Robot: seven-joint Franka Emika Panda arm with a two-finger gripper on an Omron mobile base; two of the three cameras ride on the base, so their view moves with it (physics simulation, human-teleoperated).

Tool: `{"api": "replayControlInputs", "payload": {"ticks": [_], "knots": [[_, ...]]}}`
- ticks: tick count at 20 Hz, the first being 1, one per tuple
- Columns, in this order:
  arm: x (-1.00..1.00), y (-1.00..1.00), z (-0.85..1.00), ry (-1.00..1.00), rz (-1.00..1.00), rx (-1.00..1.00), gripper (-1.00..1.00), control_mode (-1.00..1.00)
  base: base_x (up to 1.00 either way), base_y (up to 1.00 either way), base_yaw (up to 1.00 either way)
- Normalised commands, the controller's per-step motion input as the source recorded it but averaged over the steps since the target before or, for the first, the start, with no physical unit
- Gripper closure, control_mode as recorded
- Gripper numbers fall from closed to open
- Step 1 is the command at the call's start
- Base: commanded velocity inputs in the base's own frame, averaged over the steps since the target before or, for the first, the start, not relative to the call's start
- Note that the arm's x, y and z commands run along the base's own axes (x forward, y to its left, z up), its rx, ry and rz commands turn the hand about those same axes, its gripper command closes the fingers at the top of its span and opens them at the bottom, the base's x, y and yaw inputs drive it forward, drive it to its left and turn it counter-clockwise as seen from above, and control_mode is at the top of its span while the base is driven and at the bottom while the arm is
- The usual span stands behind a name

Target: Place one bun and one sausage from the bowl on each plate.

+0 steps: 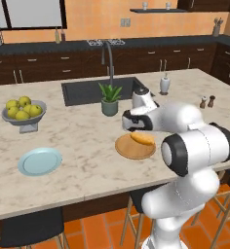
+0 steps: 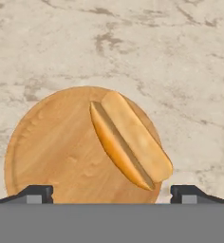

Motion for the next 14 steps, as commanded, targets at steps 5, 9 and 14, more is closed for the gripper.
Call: {"api": "replayControlInputs", "payload": {"ticks": [5,9,14], "knots": [[-0.93,-0.01,0.67,-0.11,0.00,0.12,-1.00,-1.00,0.00,0.00,0.00],[-1.00,0.00,0.36,-0.18,0.00,0.11,-1.00,-1.00,0.00,0.00,0.00],[-1.00,0.05,0.12,-0.05,-0.05,-0.04,-1.00,-1.00,0.00,0.00,0.00]]}}
